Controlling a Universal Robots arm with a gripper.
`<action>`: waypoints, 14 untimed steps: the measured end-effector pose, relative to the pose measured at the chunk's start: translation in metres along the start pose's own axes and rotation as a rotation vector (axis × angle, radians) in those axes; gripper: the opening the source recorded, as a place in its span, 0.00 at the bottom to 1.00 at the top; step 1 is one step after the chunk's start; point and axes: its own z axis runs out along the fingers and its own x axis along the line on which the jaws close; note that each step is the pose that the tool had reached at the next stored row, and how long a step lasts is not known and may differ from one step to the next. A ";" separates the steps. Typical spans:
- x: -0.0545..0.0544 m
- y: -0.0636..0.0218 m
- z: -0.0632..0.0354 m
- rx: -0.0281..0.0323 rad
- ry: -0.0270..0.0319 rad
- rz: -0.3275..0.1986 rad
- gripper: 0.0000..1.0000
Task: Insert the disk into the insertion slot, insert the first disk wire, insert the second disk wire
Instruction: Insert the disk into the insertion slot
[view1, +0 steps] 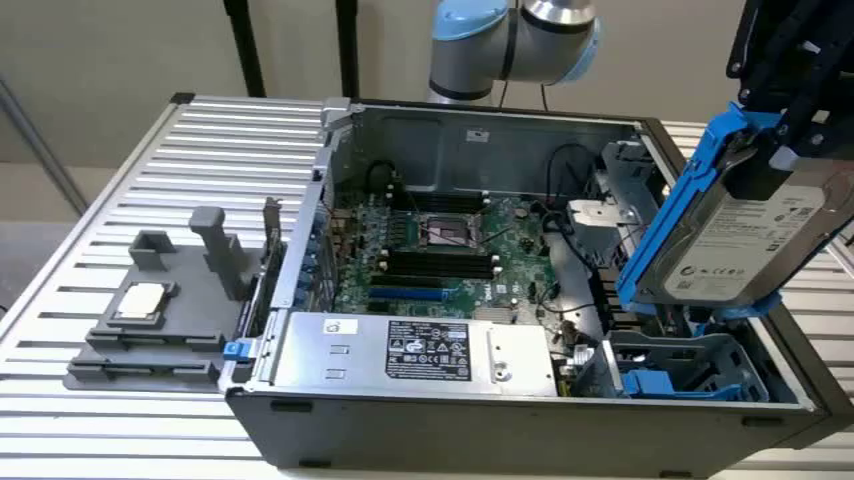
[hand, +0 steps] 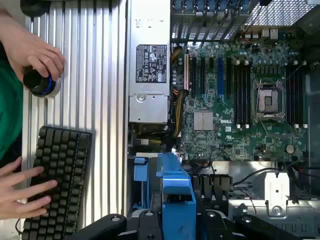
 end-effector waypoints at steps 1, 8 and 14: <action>0.000 0.0000 0.0000 0.0000 -0.0001 0.000 0.33; 0.000 0.0000 0.0000 0.0000 -0.0001 0.000 0.33; 0.000 -0.0017 0.0000 0.0000 -0.0014 0.000 0.33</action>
